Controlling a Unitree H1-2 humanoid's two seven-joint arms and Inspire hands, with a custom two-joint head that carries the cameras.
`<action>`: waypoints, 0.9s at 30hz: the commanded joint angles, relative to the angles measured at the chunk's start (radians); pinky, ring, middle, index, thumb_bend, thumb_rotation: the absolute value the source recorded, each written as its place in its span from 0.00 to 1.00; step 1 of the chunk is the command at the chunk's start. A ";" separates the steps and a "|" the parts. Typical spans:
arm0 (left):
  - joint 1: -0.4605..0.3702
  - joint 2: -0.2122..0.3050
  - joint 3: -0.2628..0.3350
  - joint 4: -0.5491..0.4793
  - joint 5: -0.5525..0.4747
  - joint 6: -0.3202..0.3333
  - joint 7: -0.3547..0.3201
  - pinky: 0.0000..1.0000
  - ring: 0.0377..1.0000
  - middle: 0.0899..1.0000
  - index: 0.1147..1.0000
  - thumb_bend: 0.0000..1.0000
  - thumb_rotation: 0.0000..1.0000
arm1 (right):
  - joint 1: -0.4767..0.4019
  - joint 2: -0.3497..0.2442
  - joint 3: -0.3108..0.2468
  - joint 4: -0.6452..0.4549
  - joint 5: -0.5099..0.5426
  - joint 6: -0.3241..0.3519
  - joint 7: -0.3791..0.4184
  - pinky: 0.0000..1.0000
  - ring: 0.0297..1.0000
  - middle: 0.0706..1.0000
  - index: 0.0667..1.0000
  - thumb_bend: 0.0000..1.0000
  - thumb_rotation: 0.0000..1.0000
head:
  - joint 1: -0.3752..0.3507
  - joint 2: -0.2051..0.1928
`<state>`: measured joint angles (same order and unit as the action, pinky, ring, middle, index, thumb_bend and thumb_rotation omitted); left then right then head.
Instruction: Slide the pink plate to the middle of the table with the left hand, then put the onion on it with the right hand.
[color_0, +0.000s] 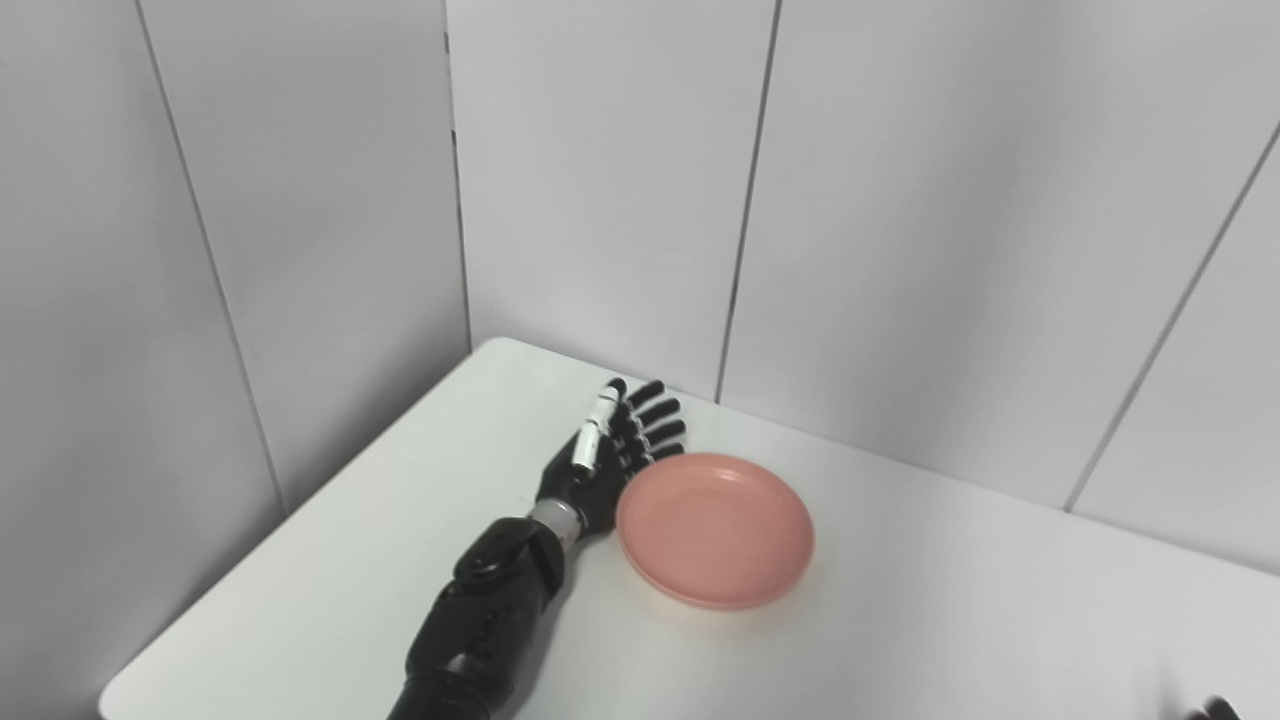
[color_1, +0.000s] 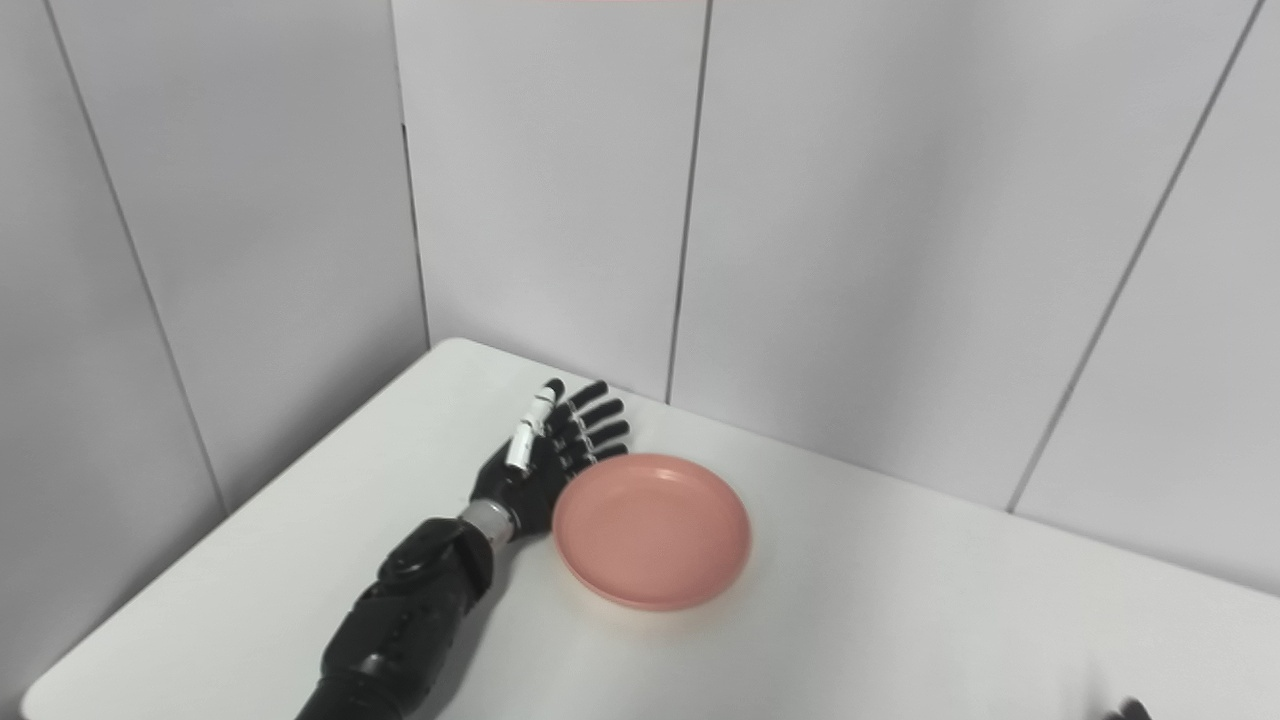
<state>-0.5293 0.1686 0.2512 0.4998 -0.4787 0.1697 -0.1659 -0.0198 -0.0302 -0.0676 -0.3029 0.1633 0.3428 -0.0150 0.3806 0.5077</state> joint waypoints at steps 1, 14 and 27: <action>0.037 -0.020 -0.010 0.003 0.015 0.072 0.032 0.82 0.83 0.84 0.83 0.39 1.00 | 0.000 0.002 0.008 -0.044 -0.010 0.005 0.003 1.00 1.00 1.00 1.00 0.14 1.00 | -0.012 0.009; 0.064 -0.075 -0.015 -0.134 0.005 0.160 0.071 0.84 0.85 0.86 0.84 0.40 1.00 | 0.010 0.022 0.015 -0.073 -0.022 0.003 0.000 1.00 1.00 1.00 1.00 0.12 1.00 | -0.097 0.065; 0.073 -0.124 -0.062 -0.220 0.019 0.216 0.085 0.82 0.84 0.85 0.82 0.40 1.00 | 0.005 0.029 0.034 -0.069 -0.068 0.000 -0.006 1.00 1.00 1.00 1.00 0.18 1.00 | -0.178 0.125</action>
<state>-0.4688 0.0553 0.1962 0.2911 -0.4739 0.3392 -0.0889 0.0029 -0.0087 -0.0384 -0.3377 0.0997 0.3522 -0.0189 0.2163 0.6274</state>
